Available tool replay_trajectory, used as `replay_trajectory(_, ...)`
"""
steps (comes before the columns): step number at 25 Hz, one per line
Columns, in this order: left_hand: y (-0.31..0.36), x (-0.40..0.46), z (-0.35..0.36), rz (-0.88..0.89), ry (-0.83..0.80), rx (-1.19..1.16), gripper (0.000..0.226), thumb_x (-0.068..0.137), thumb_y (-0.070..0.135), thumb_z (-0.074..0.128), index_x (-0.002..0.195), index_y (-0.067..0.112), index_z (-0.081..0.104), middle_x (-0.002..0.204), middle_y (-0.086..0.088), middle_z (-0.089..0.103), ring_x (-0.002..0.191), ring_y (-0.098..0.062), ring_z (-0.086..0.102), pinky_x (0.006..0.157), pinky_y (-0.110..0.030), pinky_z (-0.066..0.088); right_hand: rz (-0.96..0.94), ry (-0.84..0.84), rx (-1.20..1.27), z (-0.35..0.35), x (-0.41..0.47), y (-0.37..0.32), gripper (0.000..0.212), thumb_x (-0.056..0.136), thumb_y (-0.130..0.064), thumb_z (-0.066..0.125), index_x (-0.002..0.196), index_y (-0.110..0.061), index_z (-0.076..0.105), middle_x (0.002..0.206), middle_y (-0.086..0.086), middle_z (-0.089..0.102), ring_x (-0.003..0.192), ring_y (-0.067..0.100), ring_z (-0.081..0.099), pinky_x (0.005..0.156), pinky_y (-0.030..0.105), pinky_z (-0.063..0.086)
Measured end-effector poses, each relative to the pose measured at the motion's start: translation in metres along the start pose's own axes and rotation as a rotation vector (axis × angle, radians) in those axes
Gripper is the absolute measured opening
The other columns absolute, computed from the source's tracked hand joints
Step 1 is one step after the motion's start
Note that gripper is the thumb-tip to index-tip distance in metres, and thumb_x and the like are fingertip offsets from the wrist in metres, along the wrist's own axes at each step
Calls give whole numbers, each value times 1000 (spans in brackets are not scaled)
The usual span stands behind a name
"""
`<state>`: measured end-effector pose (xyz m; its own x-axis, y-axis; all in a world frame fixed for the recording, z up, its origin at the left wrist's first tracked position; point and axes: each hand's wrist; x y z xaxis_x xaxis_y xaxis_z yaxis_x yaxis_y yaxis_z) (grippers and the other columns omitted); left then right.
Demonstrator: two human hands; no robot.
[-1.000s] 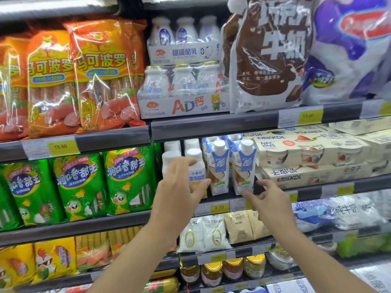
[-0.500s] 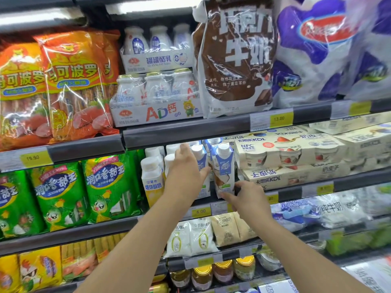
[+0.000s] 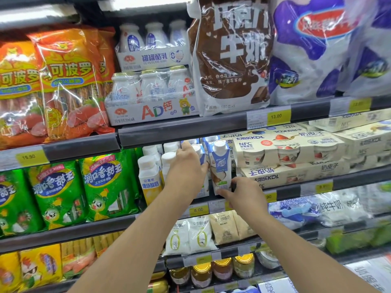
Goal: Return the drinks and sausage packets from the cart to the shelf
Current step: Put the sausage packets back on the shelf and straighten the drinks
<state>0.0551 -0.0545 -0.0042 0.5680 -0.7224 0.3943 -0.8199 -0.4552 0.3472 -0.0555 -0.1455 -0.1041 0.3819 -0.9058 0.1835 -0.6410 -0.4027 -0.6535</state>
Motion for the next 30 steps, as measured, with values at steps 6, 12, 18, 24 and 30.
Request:
replay_trajectory(6,-1,-2,-1,-9,1,-37,46,91,30,63,123,8,39,115,-12,58,92,-19,55,69,-23,40,2,-8,0,0,3,-2,35,78,-59,69,78,-24,67,65,-6,68,58,16,65,58,37,59)
replay_trajectory(12,-5,-11,-8,33,0,-88,77,85,43,68,142,9,30,132,-8,50,115,-20,54,79,-21,39,-11,29,75,4,-4,6,36,76,-59,72,92,-27,71,76,-12,69,67,10,68,57,38,61)
replay_trajectory(18,-33,-24,-26,142,95,-68,82,84,46,68,147,12,28,145,-7,42,130,-19,45,102,-26,39,16,43,53,3,2,-1,50,73,-65,69,104,-27,59,85,-8,70,76,17,69,63,40,61)
replay_trajectory(24,-69,-33,-30,138,163,-74,75,83,44,70,143,18,33,142,-3,46,119,-21,55,92,-33,46,-3,74,-129,5,6,-14,50,72,-72,63,89,-25,65,87,-6,66,83,18,64,63,33,55)
replay_trajectory(30,-92,-35,-28,96,182,-79,78,79,45,73,142,22,32,143,-3,43,102,-27,64,83,-37,50,13,107,-145,8,3,-18,49,72,-70,62,86,-24,67,85,-4,67,82,20,64,63,34,56)
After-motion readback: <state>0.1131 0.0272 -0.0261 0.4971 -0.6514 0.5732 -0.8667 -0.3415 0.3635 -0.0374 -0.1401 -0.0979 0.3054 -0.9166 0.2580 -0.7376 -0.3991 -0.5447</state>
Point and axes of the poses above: each hand's wrist, its own x-axis towards the middle knuckle, its own z-axis out of the palm, y = z × x
